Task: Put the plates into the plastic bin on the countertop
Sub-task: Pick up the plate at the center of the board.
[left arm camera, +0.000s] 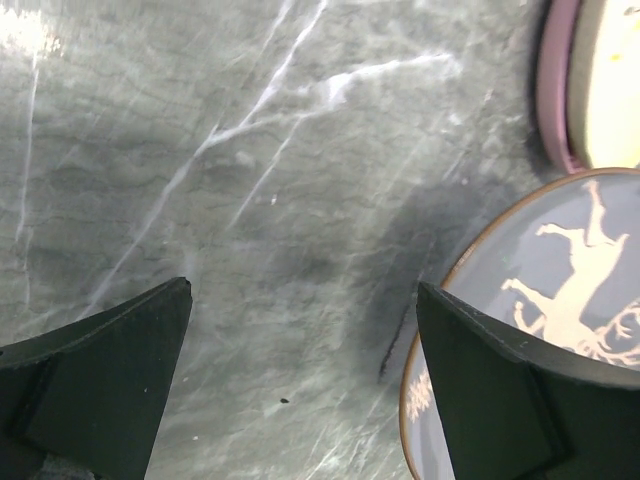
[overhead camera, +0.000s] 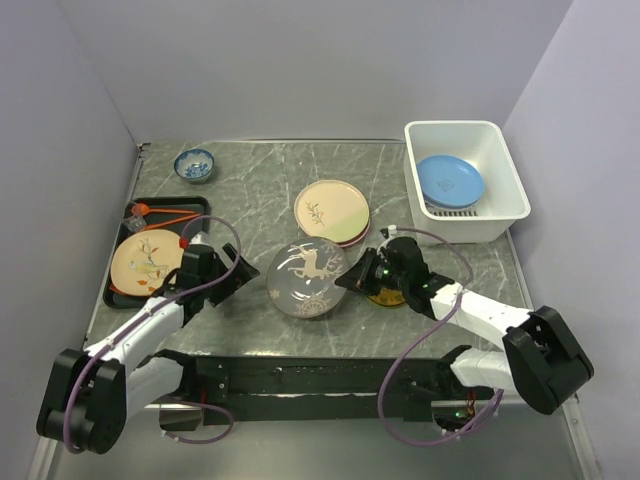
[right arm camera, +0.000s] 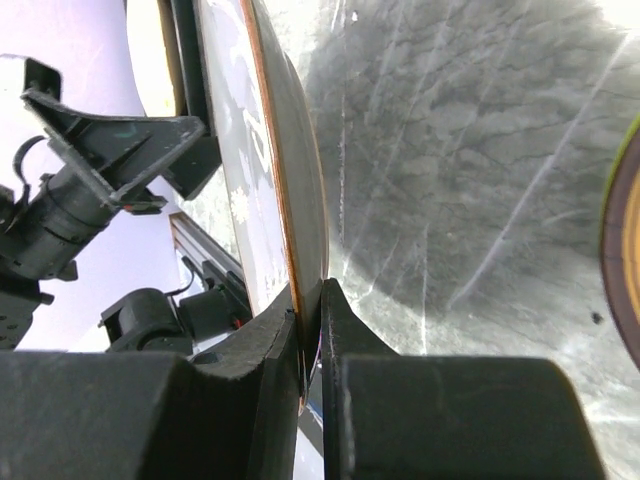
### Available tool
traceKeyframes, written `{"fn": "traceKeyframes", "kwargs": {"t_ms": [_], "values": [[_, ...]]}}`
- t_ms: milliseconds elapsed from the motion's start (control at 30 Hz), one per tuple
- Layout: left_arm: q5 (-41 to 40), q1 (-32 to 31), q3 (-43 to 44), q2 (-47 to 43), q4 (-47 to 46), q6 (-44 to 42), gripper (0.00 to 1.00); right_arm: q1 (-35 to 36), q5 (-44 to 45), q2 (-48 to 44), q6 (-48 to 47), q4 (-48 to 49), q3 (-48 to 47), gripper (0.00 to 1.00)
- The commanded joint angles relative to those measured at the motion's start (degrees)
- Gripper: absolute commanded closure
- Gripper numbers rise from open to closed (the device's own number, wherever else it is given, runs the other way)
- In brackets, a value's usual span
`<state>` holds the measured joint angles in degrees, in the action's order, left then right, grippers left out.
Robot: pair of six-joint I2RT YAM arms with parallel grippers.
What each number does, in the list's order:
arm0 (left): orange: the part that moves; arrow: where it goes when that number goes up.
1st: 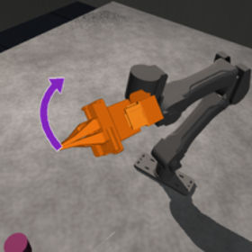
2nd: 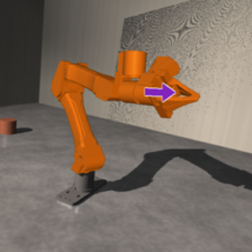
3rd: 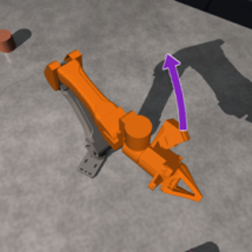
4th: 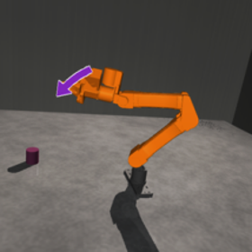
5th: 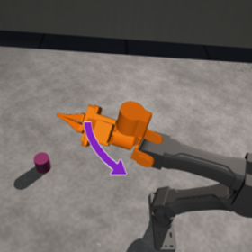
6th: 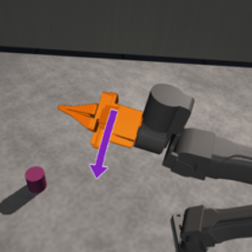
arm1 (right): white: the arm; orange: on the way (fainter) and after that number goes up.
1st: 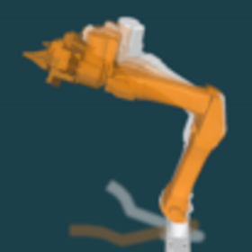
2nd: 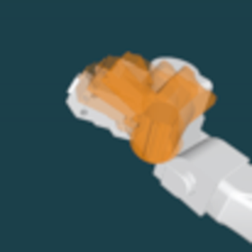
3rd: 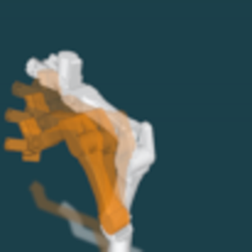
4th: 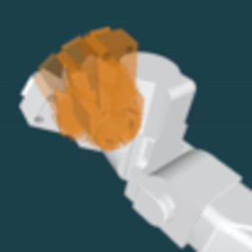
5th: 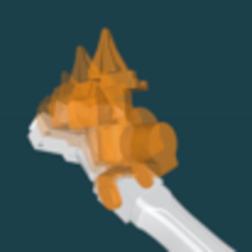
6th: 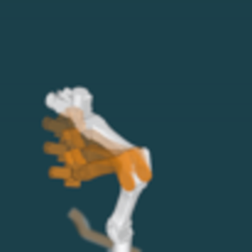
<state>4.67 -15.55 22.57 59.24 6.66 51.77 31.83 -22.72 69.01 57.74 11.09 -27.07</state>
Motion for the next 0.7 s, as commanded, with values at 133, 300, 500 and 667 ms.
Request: {"fn": "traceKeyframes", "kwargs": {"t_ms": [133,300,500,667], "values": [[-1.50,0.08,0.64,-3.08,0.46,0.00,0.01,-3.53,-1.45,-4.68,-2.54,0.69,-5.97,0.97],[-1.50,0.08,-1.29,-3.00,-0.15,0.44,0.01,-6.17,-3.64,-4.06,-3.94,-0.63,-8.52,0.97],[-0.54,0.08,-2.70,-1.50,-2.17,1.14,0.01,-10.30,-5.84,-3.80,-5.88,-2.04,-11.16,0.97],[0.87,0.08,-2.53,2.80,-5.16,0.35,0.01,-13.11,-7.51,-3.88,-6.23,-1.78,-11.87,0.98]]}}
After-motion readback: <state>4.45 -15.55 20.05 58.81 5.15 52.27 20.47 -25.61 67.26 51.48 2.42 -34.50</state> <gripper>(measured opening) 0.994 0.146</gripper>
